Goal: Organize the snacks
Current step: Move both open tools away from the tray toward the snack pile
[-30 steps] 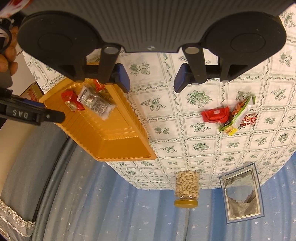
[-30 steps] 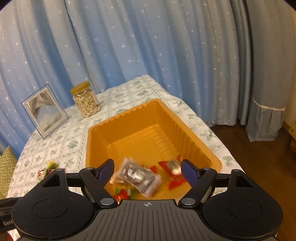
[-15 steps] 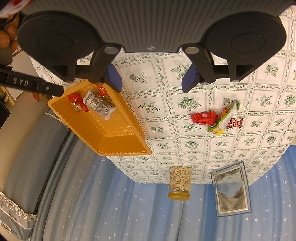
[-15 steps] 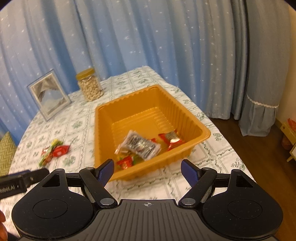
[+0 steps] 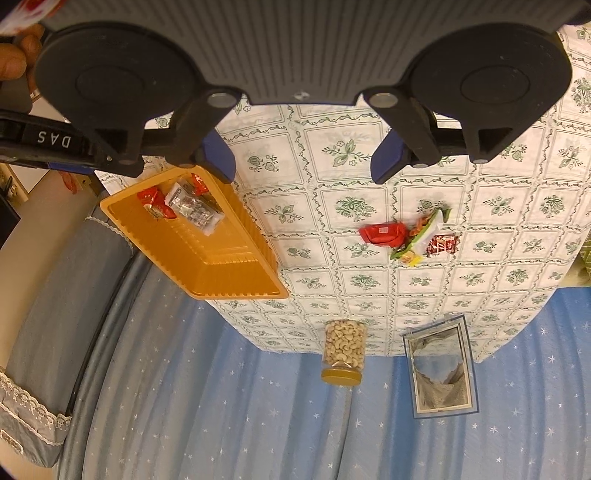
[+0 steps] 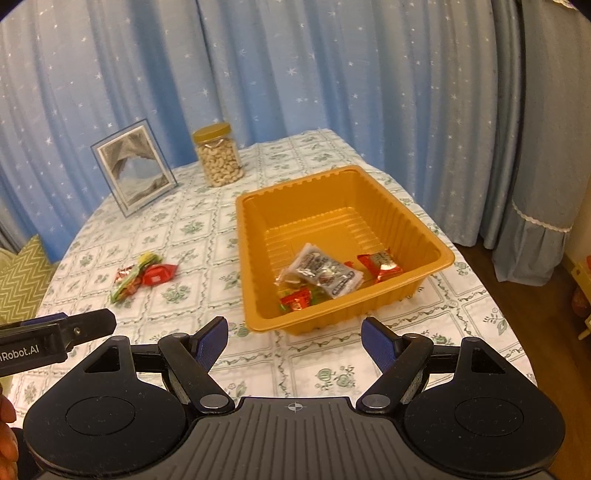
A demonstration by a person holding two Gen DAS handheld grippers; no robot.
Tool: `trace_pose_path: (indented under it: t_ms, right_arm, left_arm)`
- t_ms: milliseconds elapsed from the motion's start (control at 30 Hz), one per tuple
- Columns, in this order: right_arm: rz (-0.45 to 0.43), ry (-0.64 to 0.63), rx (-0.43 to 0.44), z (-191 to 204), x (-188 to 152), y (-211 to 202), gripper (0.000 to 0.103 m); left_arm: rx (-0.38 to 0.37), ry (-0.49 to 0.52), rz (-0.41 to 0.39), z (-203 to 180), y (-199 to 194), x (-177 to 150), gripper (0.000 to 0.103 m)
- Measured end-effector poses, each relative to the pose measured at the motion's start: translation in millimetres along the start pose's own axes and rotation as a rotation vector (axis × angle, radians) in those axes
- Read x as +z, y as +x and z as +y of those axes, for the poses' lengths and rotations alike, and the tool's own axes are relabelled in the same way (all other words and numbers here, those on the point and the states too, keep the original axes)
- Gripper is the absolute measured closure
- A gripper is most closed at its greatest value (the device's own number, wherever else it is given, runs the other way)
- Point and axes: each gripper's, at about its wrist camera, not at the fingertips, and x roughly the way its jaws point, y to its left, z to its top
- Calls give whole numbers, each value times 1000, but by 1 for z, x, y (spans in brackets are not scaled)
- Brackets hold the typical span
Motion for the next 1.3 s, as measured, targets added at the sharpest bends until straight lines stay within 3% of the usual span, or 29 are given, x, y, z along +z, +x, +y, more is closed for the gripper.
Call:
trace_pose_path:
  t_ms: [867, 1300]
  right_arm:
    - [13, -53, 37, 30, -3, 6, 24]
    - [14, -88, 99, 59, 3, 30, 24]
  left_arm:
    - [19, -19, -14, 25, -13, -1, 24]
    - [83, -26, -13, 72, -5, 12, 24]
